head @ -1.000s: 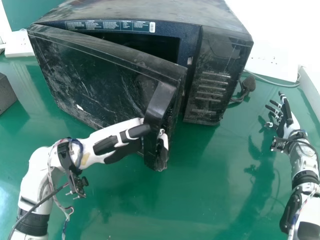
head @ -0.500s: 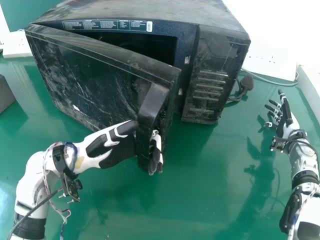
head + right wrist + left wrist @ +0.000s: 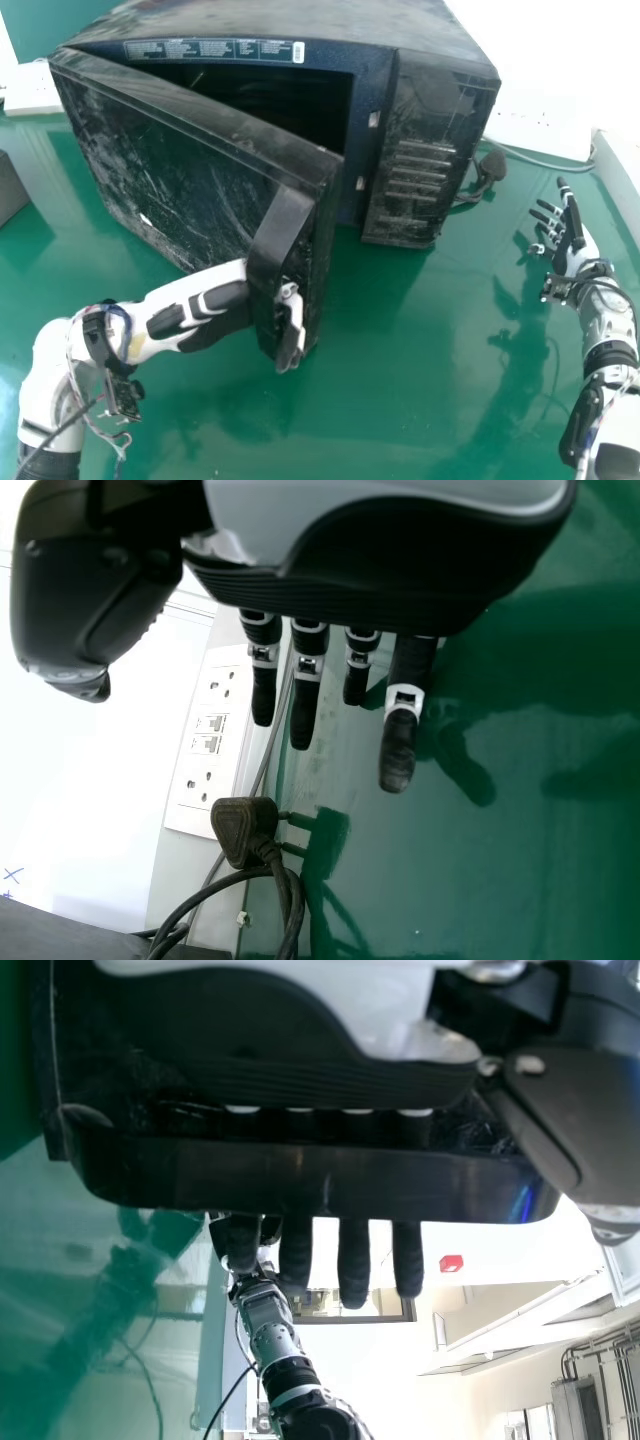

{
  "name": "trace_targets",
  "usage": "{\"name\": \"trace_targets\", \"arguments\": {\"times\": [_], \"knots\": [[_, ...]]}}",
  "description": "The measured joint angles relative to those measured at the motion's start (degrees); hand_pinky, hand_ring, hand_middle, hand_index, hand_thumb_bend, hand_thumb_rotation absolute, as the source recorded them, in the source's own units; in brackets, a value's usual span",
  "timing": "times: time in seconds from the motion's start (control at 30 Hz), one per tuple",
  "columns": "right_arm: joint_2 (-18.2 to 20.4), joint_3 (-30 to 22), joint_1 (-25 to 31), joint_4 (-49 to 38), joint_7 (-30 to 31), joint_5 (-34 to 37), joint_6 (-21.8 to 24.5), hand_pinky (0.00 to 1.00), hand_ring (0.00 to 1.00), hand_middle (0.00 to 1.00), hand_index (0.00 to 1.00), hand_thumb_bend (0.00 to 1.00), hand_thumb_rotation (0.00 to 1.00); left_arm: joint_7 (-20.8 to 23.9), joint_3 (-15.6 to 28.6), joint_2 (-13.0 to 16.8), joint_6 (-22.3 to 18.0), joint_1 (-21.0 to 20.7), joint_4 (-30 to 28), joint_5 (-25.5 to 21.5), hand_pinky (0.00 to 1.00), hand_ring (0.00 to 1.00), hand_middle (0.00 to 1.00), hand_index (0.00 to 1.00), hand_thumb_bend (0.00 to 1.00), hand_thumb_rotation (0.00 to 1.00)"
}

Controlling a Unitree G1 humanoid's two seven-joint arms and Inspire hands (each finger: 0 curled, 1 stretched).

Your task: Open the door of oven

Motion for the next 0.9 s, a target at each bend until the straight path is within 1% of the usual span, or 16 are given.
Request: {"name": "trace_targets", "arguments": {"times": [0.1,0.2,0.27,0.3,0.37,0.4,0.43,0.5,0.53,0.6,0.67,0.7,0.73,0.83,0.87,0.9], "knots": [[0.0,0.0,0.0,0.0,0.0,0.0,0.0,0.55,0.69,0.81,0.85,0.82,1.00,-1.4,0.6,0.2,-0.5,0.3,0.2,-0.3,0.08,0.14,0.20,0.27,0.97,0.59],[0.0,0.1,0.0,0.0,0.1,0.0,0.0,0.50,0.67,0.81,0.85,0.86,1.00,-2.2,1.2,0.2,-0.6,0.7,0.2,-0.8,0.07,0.12,0.18,0.25,0.99,0.60],[0.0,0.0,0.0,0.0,0.2,0.0,0.0,0.54,0.69,0.81,0.84,0.87,1.00,-3.2,1.5,0.5,-0.8,0.8,0.7,-1.2,0.09,0.14,0.20,0.26,1.00,0.62],[0.0,-0.1,0.0,0.0,0.2,0.0,0.0,0.58,0.70,0.81,0.83,0.87,1.00,-4.0,1.7,1.0,-1.3,0.8,0.9,-1.4,0.10,0.15,0.21,0.27,1.00,0.63],[-0.1,0.0,-0.1,-0.2,0.2,0.0,-0.2,0.64,0.72,0.81,0.84,0.85,1.00,-6.2,1.8,1.6,-3.7,0.8,2.0,-1.3,0.12,0.18,0.24,0.29,0.92,0.69],[-0.1,0.0,-0.1,-0.3,0.1,0.0,-0.3,0.64,0.73,0.81,0.85,0.84,1.00,-7.5,1.9,1.6,-5.2,0.7,3.1,-1.4,0.13,0.19,0.26,0.31,0.90,0.69],[-0.1,0.0,-0.1,-0.3,0.1,0.0,-0.3,0.60,0.73,0.81,0.86,0.85,1.00,-8.7,1.9,1.6,-6.4,0.6,4.2,-1.6,0.14,0.20,0.27,0.33,0.88,0.70],[-0.1,-0.1,-0.1,-0.3,0.1,0.0,-0.3,0.61,0.72,0.81,0.87,0.85,1.00,-11.2,2.6,1.6,-8.3,0.4,6.1,-2.3,0.12,0.18,0.25,0.30,0.90,0.73],[-0.1,-0.1,-0.1,-0.3,0.1,0.0,-0.3,0.61,0.72,0.82,0.86,0.86,1.00,-12.0,3.2,1.6,-8.5,0.5,6.4,-2.4,0.12,0.16,0.23,0.27,0.93,0.78],[-0.1,0.0,-0.1,-0.3,0.1,0.0,-0.3,0.57,0.68,0.79,0.82,0.87,1.00,-12.5,3.7,2.5,-8.4,0.6,5.8,-2.5,0.10,0.14,0.20,0.23,0.98,0.82],[-0.1,0.1,-0.1,-0.3,0.1,0.0,-0.4,0.59,0.68,0.80,0.83,0.87,1.00,-12.5,4.4,3.6,-8.4,1.2,4.6,-2.6,0.07,0.12,0.18,0.22,0.98,0.80],[-0.1,0.1,-0.1,-0.3,0.1,0.0,-0.5,0.58,0.67,0.80,0.83,0.88,1.00,-12.4,5.1,3.6,-8.4,1.9,3.7,-2.6,0.08,0.13,0.20,0.24,0.97,0.84],[-0.1,0.0,-0.1,-0.3,0.1,0.0,-0.6,0.61,0.70,0.81,0.83,0.87,1.00,-12.4,5.9,3.4,-8.4,2.5,2.9,-2.6,0.09,0.15,0.23,0.28,0.94,0.88],[-0.1,0.0,-0.1,-0.3,0.2,0.0,-0.7,0.69,0.75,0.80,0.84,0.85,1.00,-12.4,7.6,2.4,-9.3,4.8,1.2,-2.5,0.13,0.20,0.26,0.32,0.98,0.98],[-0.1,0.0,-0.1,-0.3,0.2,0.0,-0.7,0.69,0.75,0.79,0.83,0.85,1.00,-12.4,8.0,2.0,-9.8,5.4,0.9,-2.3,0.13,0.20,0.27,0.34,0.99,0.99],[-0.1,0.0,-0.1,-0.3,0.2,0.0,-0.7,0.65,0.73,0.79,0.84,0.87,1.00,-12.4,8.4,1.9,-10.2,6.0,0.6,-2.3,0.13,0.21,0.28,0.34,0.97,0.99]]}}
